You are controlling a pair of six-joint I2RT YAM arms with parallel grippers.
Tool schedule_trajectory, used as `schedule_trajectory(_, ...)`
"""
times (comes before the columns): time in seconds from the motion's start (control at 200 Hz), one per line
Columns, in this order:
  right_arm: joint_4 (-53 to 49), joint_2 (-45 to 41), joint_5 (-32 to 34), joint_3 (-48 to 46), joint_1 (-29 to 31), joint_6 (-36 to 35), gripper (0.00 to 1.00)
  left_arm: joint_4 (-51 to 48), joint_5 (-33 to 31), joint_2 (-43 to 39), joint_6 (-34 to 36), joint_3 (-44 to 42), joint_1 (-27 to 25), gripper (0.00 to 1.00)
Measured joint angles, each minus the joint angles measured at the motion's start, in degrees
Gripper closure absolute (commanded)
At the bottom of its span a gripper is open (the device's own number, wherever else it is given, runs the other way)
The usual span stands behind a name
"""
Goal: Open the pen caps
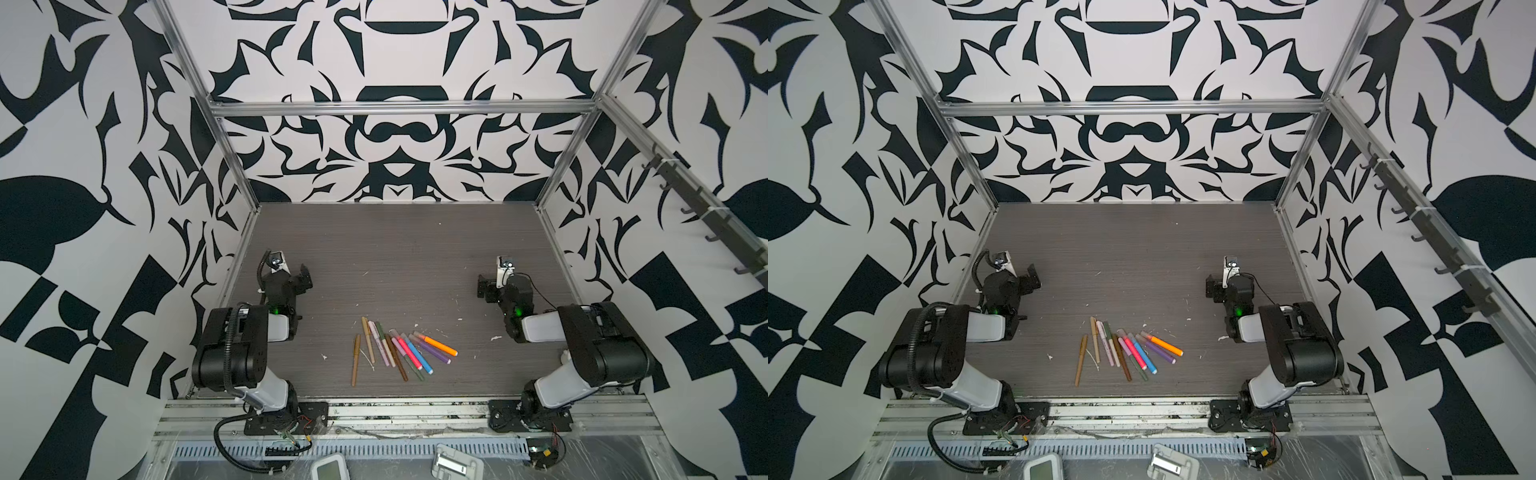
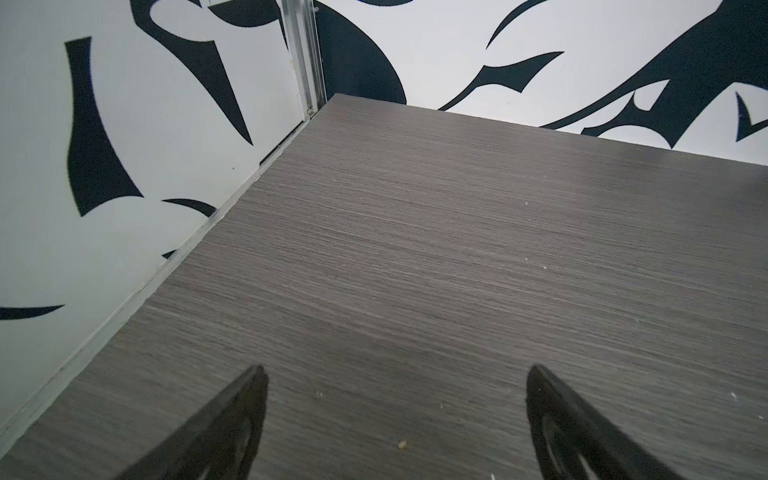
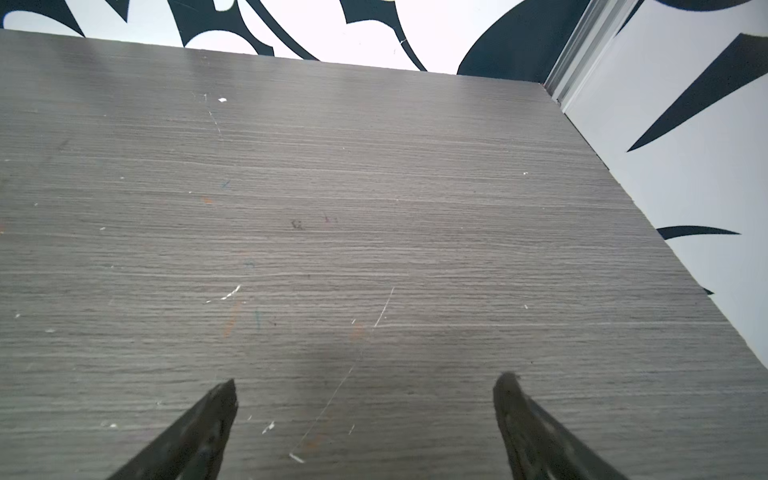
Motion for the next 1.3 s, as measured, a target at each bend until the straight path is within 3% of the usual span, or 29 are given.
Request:
schedule_trajectory(1.195,1.2,0.0,-1.7,-0.3,0.1,-0.5,0.00,-0.2,0.1,0.0,0.0,0.0,0.0,0.00)
schedule_trajectory(1.3,1.0,0.0,1.1,-0.2,0.2,0.2,0.00,-0.1,-0.6,-0.1,0.0,0.0,-0.1,0.01)
